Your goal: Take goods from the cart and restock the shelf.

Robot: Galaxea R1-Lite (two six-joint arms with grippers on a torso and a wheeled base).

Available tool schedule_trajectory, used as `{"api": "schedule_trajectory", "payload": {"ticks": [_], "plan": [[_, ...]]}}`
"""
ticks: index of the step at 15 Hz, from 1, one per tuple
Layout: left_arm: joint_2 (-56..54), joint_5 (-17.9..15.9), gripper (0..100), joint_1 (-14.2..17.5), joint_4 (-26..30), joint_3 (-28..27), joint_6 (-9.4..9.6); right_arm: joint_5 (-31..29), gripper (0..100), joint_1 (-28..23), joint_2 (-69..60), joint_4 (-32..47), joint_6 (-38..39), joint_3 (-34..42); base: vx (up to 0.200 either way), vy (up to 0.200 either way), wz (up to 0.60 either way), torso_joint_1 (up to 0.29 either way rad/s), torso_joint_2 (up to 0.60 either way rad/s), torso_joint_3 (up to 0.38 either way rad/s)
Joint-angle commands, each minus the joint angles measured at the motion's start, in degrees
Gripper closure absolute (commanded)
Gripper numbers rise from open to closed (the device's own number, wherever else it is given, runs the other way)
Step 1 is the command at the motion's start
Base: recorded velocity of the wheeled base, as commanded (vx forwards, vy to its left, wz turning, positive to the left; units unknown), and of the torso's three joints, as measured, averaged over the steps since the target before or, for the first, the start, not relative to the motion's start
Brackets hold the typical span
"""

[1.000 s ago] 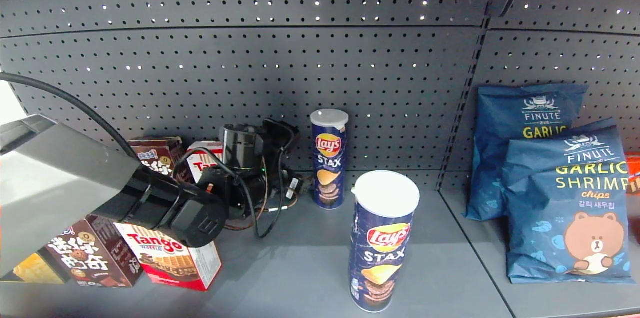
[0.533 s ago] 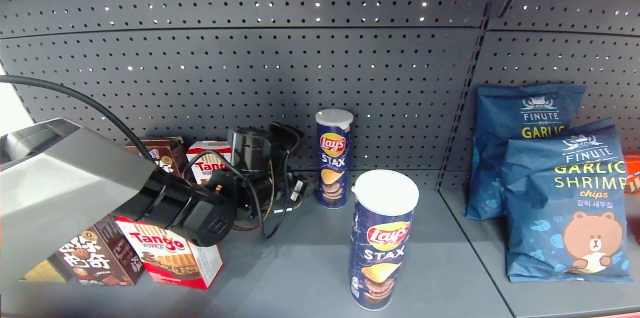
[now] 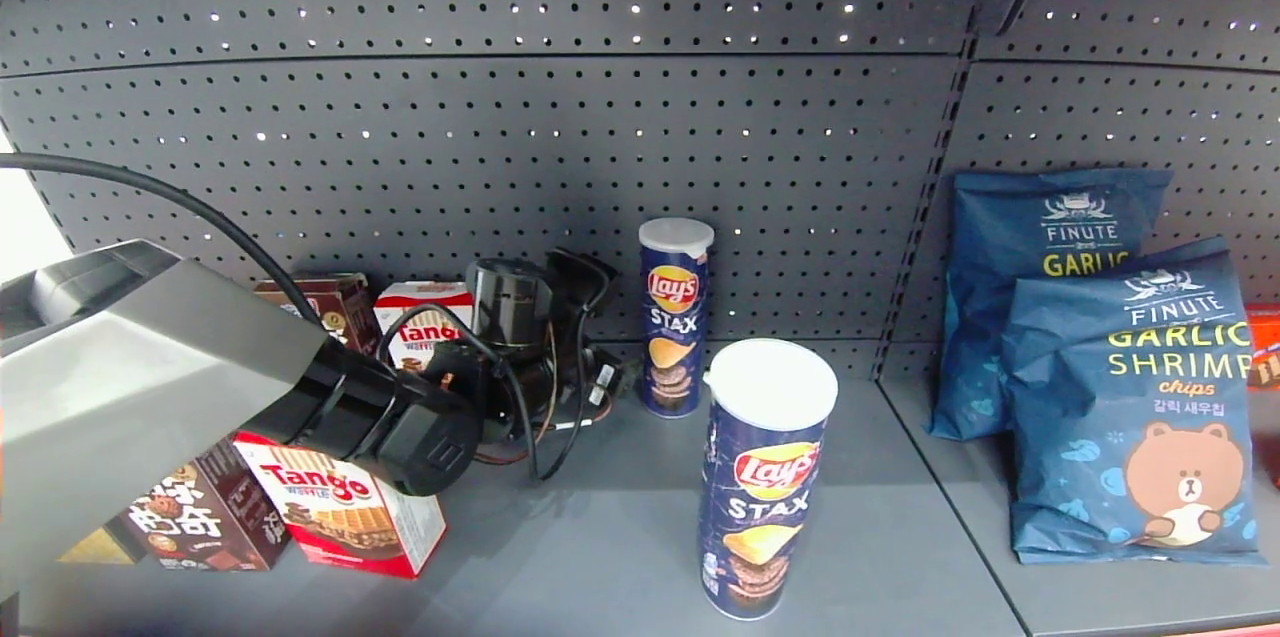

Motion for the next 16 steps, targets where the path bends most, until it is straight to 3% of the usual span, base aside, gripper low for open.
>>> {"api": "schedule_trajectory", "payload": {"ticks": [1, 16], "plan": [[0.14, 0.03, 0, -0.49, 0.03, -0.08, -0.01, 0.04, 0, -0.01, 0.02, 0.00, -0.02, 0.00, 0.000, 0.000, 0.00, 0.000, 0.00, 0.000], [0.40, 0.12, 0, -2.07, 0.21, -1.04, -0.01, -0.05, 0, -0.01, 0.02, 0.00, -0.02, 0.00, 0.000, 0.000, 0.00, 0.000, 0.00, 0.000]]}}
